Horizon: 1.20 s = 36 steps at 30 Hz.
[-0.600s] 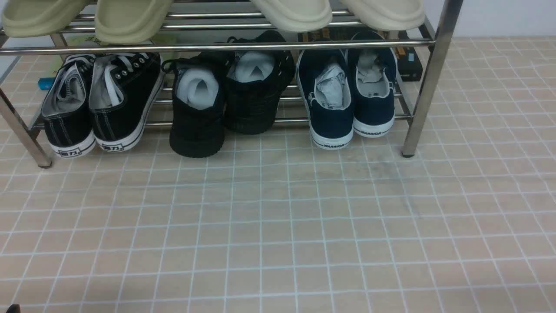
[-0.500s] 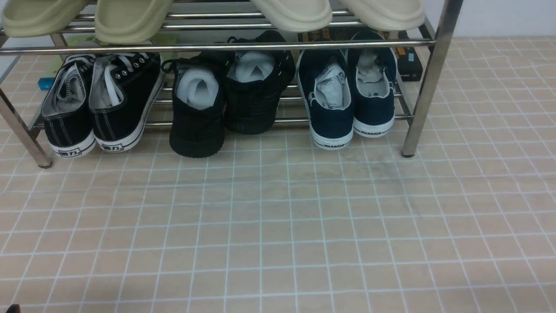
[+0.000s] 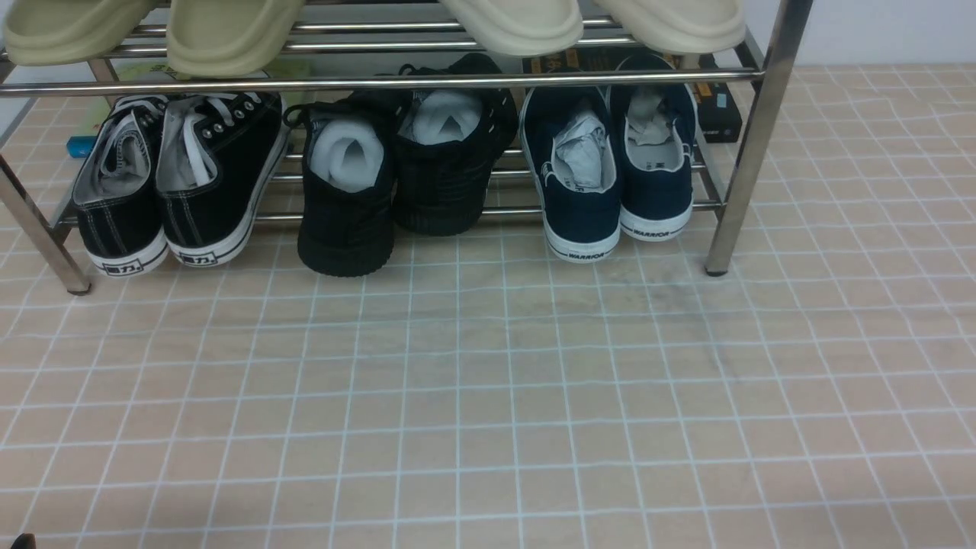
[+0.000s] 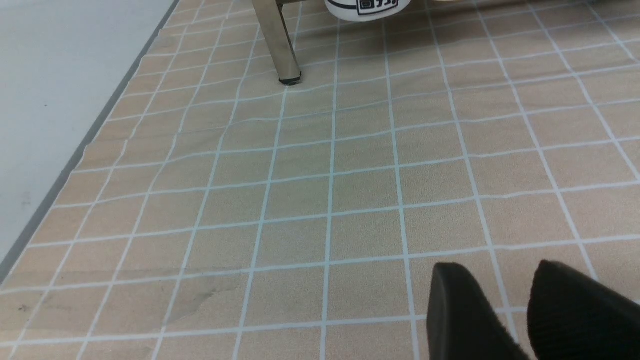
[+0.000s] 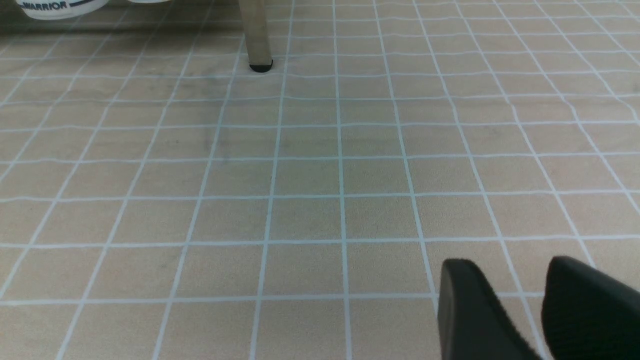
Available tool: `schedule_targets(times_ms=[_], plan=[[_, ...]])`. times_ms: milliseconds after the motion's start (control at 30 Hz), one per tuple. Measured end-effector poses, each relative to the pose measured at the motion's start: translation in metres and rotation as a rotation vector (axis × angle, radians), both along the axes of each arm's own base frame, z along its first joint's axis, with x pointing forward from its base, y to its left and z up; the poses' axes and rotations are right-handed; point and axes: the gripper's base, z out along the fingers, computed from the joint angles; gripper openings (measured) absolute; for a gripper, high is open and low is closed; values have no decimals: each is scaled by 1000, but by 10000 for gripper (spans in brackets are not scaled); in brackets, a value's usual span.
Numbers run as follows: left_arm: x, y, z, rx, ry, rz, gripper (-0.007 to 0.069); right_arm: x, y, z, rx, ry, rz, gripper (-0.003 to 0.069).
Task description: Take the shoes off the shelf from the light coffee tablecloth by hand.
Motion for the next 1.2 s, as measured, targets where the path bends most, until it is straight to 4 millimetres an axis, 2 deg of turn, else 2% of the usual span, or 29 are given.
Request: schedule_targets(times_ms=[967,1033,1133,1200], plan=[[0,0,0,0,0,0,240,0,0,0,6,-5,0,240],[0,0,0,0,0,0,240,1,3,2,130,-23,-10,240],[0,0,0,0,0,0,240,2,8,4,488,-36,-42,240],[0,0,0,0,0,0,240,2,10,6,634,-40,-55,240]])
